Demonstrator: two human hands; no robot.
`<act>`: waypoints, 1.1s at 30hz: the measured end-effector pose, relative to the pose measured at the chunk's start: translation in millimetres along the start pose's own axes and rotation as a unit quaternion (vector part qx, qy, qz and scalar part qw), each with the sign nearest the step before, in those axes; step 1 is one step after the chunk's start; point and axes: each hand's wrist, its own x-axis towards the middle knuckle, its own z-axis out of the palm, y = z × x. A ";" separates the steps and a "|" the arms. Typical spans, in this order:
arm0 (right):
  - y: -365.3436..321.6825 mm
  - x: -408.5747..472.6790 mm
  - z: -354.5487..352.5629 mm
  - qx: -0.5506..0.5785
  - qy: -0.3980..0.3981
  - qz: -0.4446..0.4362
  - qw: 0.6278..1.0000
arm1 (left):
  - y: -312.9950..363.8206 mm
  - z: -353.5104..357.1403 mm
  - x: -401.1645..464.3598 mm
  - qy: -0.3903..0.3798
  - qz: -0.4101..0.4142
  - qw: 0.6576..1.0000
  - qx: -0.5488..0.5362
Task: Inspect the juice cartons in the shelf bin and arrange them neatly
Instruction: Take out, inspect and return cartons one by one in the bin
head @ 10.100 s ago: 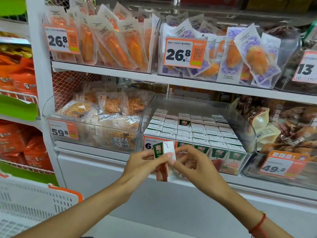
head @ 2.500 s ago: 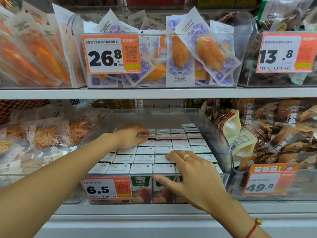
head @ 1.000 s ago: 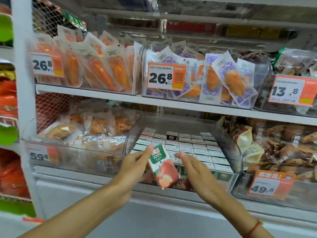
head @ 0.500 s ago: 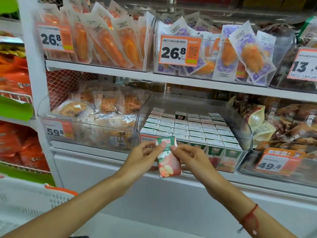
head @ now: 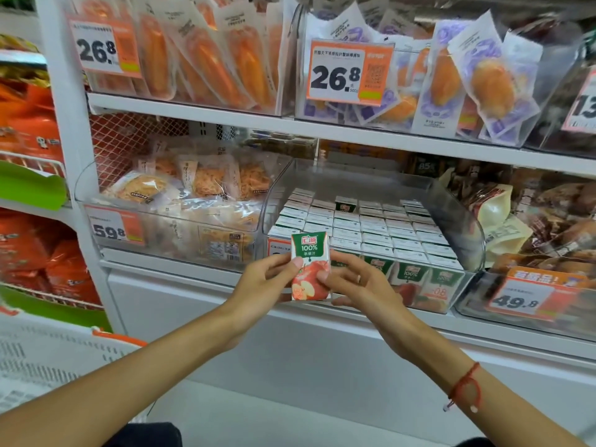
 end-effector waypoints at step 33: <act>-2.0 -9.8 -9.4 0.008 -0.047 0.035 0.998 | 7.7 5.7 2.5 -0.005 -0.035 0.997 -0.061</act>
